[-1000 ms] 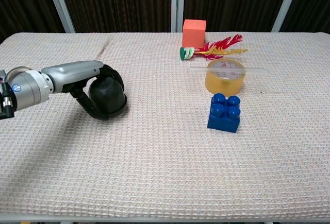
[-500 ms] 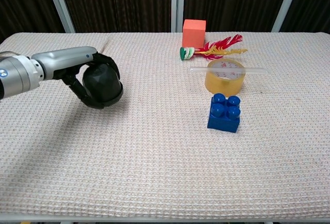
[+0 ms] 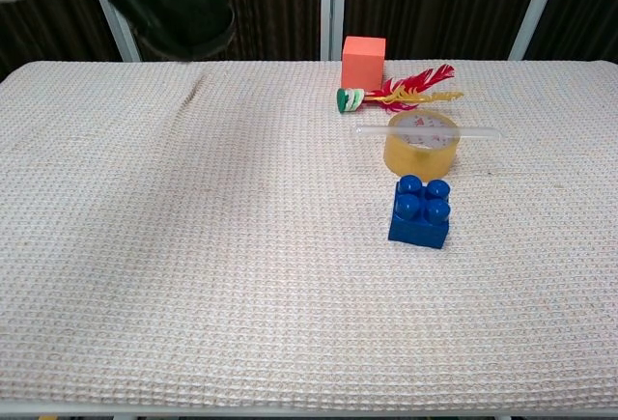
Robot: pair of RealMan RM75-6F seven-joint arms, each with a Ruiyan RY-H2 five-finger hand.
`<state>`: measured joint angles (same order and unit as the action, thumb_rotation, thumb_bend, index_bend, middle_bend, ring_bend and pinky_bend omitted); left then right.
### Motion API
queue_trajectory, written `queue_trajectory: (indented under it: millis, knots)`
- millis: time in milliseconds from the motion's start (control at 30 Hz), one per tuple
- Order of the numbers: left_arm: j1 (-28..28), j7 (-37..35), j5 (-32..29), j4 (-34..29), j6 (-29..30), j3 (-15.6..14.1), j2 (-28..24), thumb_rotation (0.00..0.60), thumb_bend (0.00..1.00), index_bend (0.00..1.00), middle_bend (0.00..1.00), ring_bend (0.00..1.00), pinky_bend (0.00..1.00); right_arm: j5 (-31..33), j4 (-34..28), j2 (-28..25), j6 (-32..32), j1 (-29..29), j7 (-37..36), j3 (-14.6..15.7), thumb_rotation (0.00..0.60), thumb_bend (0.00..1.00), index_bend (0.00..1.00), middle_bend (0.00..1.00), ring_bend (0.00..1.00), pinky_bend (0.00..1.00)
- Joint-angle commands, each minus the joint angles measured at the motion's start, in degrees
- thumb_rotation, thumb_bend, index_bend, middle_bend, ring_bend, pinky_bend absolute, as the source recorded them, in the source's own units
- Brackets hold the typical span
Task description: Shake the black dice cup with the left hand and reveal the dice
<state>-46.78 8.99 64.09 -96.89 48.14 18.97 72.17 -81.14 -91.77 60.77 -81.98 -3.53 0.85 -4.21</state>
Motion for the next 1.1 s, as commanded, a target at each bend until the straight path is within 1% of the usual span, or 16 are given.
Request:
queue_trajectory:
  millis: [33, 100, 167, 267, 300, 367, 400, 533, 600, 633, 700, 767, 800, 900, 1000, 1100]
  knots:
    - [-1.7, 4.1, -4.2, -3.2, 0.7, 1.2, -2.9, 0.6, 0.22, 0.4, 0.44, 0.14, 0.27, -0.4, -0.1, 0.1, -0.4, 0.1, -0.1, 0.1, 0.6, 0.13, 0.0, 0.0, 0.0, 0.0]
    - [-1.2, 5.8, -5.6, -1.4, 0.3, -2.4, -1.1, 0.6, 0.22, 0.4, 0.45, 0.15, 0.27, -0.3, 0.1, 0.2, -0.2, 0.1, -0.2, 0.1, 0.6, 0.13, 0.0, 0.0, 0.0, 0.0]
    - [-0.3, 5.5, -8.1, 2.9, -1.6, -6.4, 2.7, 0.6, 0.22, 0.4, 0.45, 0.15, 0.27, -0.2, 0.2, 0.1, 0.1, 0.1, -0.3, 0.2, 0.6, 0.13, 0.0, 0.0, 0.0, 0.0]
    - [-0.6, 5.7, -10.5, 9.7, -5.1, -10.1, 7.2, 0.6, 0.22, 0.4, 0.45, 0.15, 0.26, -0.2, 0.1, 0.0, -0.1, 0.1, -0.4, 0.1, 0.6, 0.13, 0.0, 0.0, 0.0, 0.0]
    - [-0.9, 5.9, -10.5, 10.6, -5.5, -10.3, 7.6, 0.6, 0.22, 0.4, 0.45, 0.15, 0.25, -0.2, 0.0, -0.1, -0.3, 0.2, -0.3, 0.0, 0.6, 0.13, 0.0, 0.0, 0.0, 0.0]
    - [-1.7, 5.6, -9.5, 9.9, -4.1, -8.5, 7.1, 0.6, 0.22, 0.4, 0.45, 0.15, 0.24, -0.2, 0.0, -0.2, -0.6, 0.3, -0.3, -0.1, 0.6, 0.13, 0.0, 0.0, 0.0, 0.0]
    - [-2.3, 5.3, -8.6, 8.1, -2.5, -6.4, 5.8, 0.6, 0.22, 0.4, 0.45, 0.15, 0.24, -0.1, 0.0, -0.3, -0.6, 0.3, -0.3, -0.2, 0.6, 0.13, 0.0, 0.0, 0.0, 0.0]
    - [-4.7, 5.9, -7.1, -0.7, 0.2, -0.2, -1.0, 0.6, 0.22, 0.4, 0.45, 0.15, 0.24, 0.2, 0.3, 0.0, -0.2, 0.2, -0.6, -0.1, 0.6, 0.13, 0.0, 0.0, 0.0, 0.0]
    - [-5.3, 6.5, -7.5, -5.0, 0.6, 1.4, -4.2, 0.6, 0.22, 0.4, 0.45, 0.15, 0.24, 0.0, 0.4, 0.2, 0.2, 0.1, -0.5, 0.1, 0.6, 0.13, 0.0, 0.0, 0.0, 0.0]
    - [-5.4, 7.1, -7.7, -6.1, 1.0, 1.5, -4.9, 0.6, 0.22, 0.4, 0.45, 0.15, 0.24, -0.1, 0.5, 0.2, 0.3, 0.1, -0.5, 0.2, 0.6, 0.13, 0.0, 0.0, 0.0, 0.0]
    - [-5.0, 8.6, -8.7, -6.5, 0.8, -1.1, -4.5, 0.6, 0.22, 0.4, 0.45, 0.15, 0.24, -0.4, 0.5, 0.3, 0.3, 0.0, -0.5, 0.3, 0.6, 0.13, 0.0, 0.0, 0.0, 0.0]
    - [-4.5, 9.3, -10.6, -4.0, -1.6, -5.2, -2.4, 0.6, 0.22, 0.4, 0.45, 0.15, 0.24, -0.4, 0.5, 0.3, 0.3, 0.0, -0.6, 0.2, 0.6, 0.13, 0.0, 0.0, 0.0, 0.0]
    - [-4.2, 8.8, -12.6, -1.0, -3.6, -7.9, 0.0, 0.6, 0.23, 0.4, 0.45, 0.15, 0.24, -0.3, 0.5, 0.2, 0.3, 0.0, -0.6, 0.1, 0.6, 0.13, 0.0, 0.0, 0.0, 0.0]
    - [-3.4, 6.2, -15.9, 7.4, -7.7, -11.9, 6.6, 0.6, 0.23, 0.4, 0.45, 0.15, 0.24, -0.2, 0.3, -0.1, -0.1, 0.2, -0.8, 0.0, 0.6, 0.13, 0.0, 0.0, 0.0, 0.0]
    - [-2.6, 4.1, -14.2, 13.0, -8.4, -13.1, 10.8, 0.6, 0.23, 0.41, 0.45, 0.15, 0.24, 0.3, 0.4, -0.3, -0.3, 0.4, -0.8, -0.1, 0.6, 0.13, 0.0, 0.0, 0.0, 0.0]
    - [-2.5, 3.0, -11.6, 14.8, -8.1, -12.9, 11.6, 0.6, 0.23, 0.41, 0.45, 0.15, 0.24, 0.6, 0.5, -0.3, -0.2, 0.4, -1.0, -0.2, 0.6, 0.13, 0.0, 0.0, 0.0, 0.0]
